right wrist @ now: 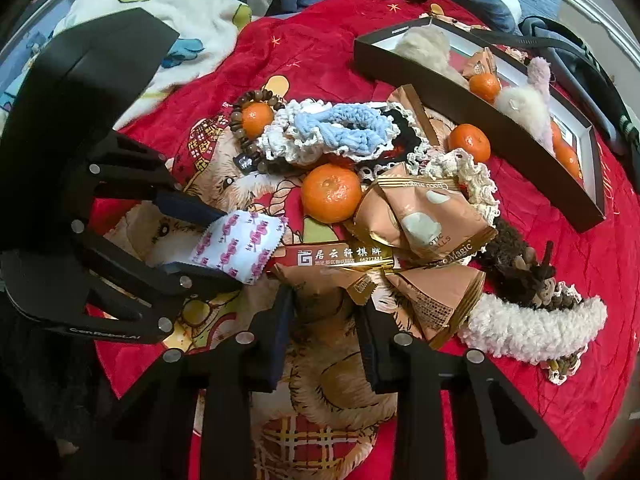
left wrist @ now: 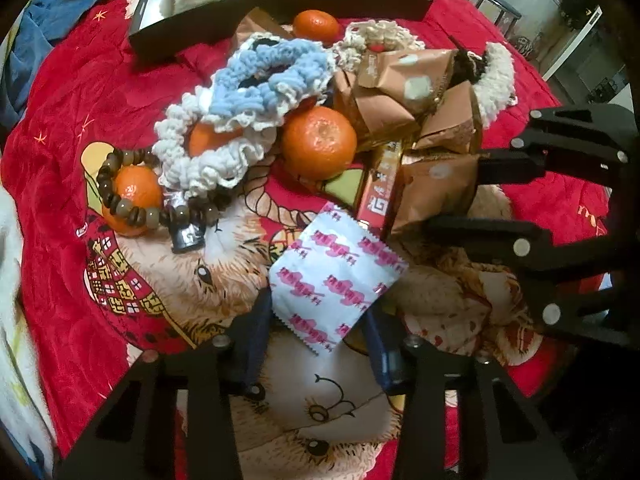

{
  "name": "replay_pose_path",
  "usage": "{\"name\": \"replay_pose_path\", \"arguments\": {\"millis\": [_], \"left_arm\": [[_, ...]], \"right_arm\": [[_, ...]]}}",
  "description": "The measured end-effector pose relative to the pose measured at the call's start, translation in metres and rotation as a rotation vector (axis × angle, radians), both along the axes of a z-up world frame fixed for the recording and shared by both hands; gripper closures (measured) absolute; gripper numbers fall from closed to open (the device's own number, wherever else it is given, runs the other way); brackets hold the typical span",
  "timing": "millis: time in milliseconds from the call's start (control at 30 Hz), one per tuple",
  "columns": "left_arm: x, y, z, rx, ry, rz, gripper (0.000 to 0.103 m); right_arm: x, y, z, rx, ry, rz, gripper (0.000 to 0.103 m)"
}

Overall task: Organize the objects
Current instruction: 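Grasp the pink-printed white packet with the left tool while the right tool grasps a brown-wrapped candy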

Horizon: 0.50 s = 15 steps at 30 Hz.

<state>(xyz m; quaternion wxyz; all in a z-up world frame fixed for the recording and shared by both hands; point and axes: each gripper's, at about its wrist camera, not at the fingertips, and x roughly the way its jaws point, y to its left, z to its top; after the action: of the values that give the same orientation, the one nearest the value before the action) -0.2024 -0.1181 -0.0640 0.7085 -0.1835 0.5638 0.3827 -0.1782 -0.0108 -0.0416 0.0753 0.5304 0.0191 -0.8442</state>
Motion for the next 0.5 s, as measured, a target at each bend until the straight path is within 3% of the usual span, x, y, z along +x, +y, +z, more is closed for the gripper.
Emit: {"name": "replay_pose_path", "arguments": {"millis": [500], "left_arm": [[-0.003, 0.005, 0.01, -0.032, -0.073, -0.02, 0.089]], "right_arm": [[0.012, 0.01, 0.013, -0.057, 0.026, -0.054, 0.074]]}}
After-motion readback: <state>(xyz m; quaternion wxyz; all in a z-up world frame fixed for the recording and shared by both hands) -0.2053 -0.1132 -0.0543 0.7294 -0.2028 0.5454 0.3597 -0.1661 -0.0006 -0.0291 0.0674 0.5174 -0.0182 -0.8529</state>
